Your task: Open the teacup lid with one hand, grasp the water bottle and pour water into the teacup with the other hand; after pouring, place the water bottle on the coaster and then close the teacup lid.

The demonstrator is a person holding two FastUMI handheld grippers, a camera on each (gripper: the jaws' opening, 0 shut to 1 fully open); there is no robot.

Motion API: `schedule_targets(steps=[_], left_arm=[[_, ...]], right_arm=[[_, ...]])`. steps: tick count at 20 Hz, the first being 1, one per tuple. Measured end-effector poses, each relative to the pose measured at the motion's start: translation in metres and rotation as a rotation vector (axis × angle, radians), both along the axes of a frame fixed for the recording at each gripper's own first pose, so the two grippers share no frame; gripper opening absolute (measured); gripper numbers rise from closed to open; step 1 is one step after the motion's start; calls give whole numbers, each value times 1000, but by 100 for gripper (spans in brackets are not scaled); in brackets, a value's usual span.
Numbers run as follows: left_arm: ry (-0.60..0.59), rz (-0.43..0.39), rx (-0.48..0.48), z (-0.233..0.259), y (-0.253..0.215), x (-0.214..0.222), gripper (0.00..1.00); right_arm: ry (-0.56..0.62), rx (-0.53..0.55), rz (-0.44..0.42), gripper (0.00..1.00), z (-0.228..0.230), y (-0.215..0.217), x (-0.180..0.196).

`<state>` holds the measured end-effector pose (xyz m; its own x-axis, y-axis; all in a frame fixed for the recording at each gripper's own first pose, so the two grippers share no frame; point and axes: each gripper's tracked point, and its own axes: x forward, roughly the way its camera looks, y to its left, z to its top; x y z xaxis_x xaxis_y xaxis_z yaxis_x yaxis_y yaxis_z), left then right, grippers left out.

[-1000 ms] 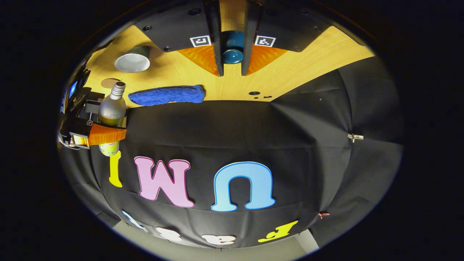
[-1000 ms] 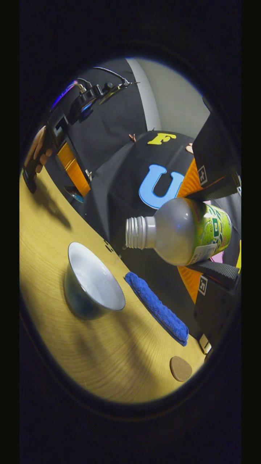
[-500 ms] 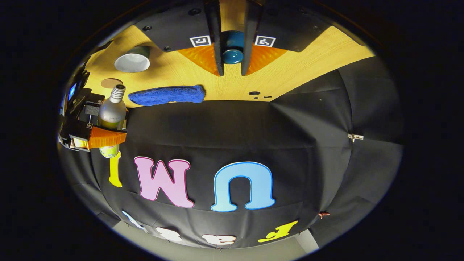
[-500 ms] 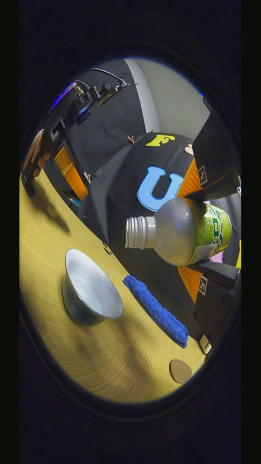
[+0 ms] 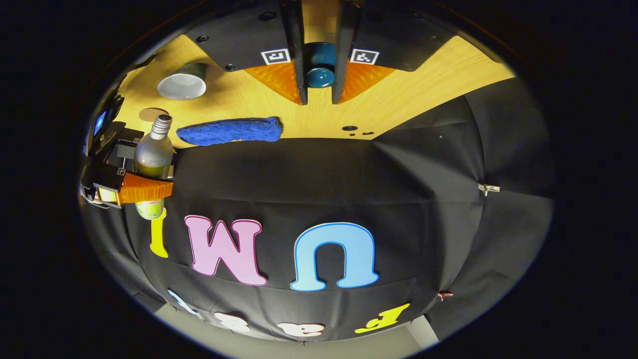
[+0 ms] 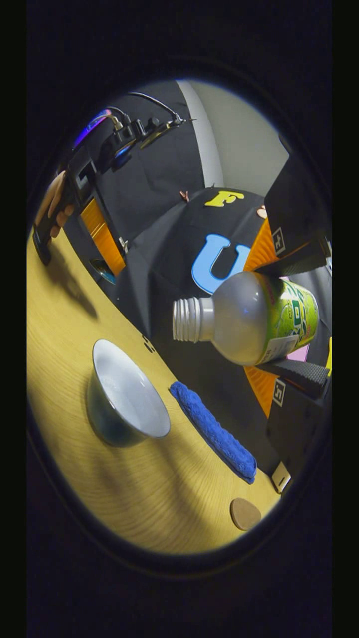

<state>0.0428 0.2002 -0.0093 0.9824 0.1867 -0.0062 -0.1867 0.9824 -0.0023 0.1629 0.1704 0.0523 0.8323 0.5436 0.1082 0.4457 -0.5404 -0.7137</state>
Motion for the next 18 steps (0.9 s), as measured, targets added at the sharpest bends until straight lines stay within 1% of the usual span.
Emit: schedule_targets(steps=[8,11,14,16,17,18], left_arm=[[0,1,0,0,0,0,29],[0,0,0,0,0,0,29],[0,0,0,0,0,0,29],[0,6,0,0,1,0,29],[0,8,0,0,0,0,29],[-1,8,1,0,0,0,29]], right_arm=[[-27,-20,11,73,5,2,-2],[-27,-5,4,74,7,-1,-1],[-14,76,-24,74,20,-9,1],[2,169,-57,72,29,-21,3],[18,223,-81,74,32,-28,5],[37,283,-106,74,36,-36,6]])
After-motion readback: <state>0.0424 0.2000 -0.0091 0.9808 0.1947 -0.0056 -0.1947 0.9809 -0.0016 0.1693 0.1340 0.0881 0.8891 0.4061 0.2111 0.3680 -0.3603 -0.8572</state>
